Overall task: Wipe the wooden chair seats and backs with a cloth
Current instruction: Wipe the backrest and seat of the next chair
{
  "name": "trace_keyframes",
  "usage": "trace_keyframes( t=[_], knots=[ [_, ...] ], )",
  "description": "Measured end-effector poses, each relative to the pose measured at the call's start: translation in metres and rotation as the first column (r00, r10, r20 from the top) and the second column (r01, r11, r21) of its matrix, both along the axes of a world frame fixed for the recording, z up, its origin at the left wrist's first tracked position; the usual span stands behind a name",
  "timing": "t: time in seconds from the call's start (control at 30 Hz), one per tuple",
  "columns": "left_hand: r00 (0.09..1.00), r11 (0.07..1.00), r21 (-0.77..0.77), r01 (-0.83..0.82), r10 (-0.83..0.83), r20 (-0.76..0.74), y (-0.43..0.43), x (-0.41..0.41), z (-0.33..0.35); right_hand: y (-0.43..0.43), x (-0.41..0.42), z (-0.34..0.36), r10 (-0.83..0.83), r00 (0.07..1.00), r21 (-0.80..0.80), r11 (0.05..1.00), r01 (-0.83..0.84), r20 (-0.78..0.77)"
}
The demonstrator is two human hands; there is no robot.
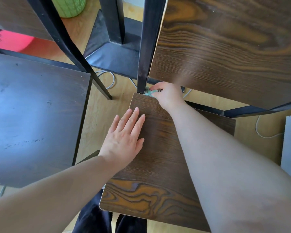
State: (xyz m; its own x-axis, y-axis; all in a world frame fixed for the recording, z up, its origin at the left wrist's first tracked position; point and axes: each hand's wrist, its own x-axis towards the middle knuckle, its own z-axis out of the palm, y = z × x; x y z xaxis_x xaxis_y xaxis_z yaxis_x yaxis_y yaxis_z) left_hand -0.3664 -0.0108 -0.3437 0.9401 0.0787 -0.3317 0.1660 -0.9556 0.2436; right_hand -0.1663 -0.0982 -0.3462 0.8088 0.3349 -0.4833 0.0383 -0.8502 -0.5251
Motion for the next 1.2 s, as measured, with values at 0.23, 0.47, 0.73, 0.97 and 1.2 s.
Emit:
trace_keyframes(
  t=[0.23, 0.47, 0.73, 0.97, 1.2],
  knots=[
    [1.0, 1.0, -0.013, 0.007, -0.007, 0.025, -0.001, -0.01, -0.001, 0.015, -0.009, -0.006, -0.062, 0.981, -0.051, 0.996, 0.073, 0.181],
    [1.0, 1.0, -0.006, 0.006, -0.006, 0.024, 0.005, -0.018, 0.001, 0.005, 0.0, 0.002, 0.007, 1.0, -0.026, 1.0, -0.006, 0.029],
    [0.998, 1.0, -0.027, 0.005, -0.003, 0.066, 0.007, -0.024, 0.002, -0.002, 0.014, 0.006, -0.024, 0.976, 0.018, 0.999, 0.028, -0.215],
    [0.998, 1.0, 0.006, 0.03, -0.03, 0.055, 0.013, -0.031, 0.005, -0.033, -0.011, 0.017, -0.1, 0.995, 0.18, 0.979, 0.1, -0.007],
    [0.999, 0.999, 0.024, 0.04, -0.04, 0.03, 0.013, -0.025, 0.012, -0.106, -0.038, 0.028, -0.469, 0.846, 0.02, 0.877, 0.48, 0.254]
  ],
)
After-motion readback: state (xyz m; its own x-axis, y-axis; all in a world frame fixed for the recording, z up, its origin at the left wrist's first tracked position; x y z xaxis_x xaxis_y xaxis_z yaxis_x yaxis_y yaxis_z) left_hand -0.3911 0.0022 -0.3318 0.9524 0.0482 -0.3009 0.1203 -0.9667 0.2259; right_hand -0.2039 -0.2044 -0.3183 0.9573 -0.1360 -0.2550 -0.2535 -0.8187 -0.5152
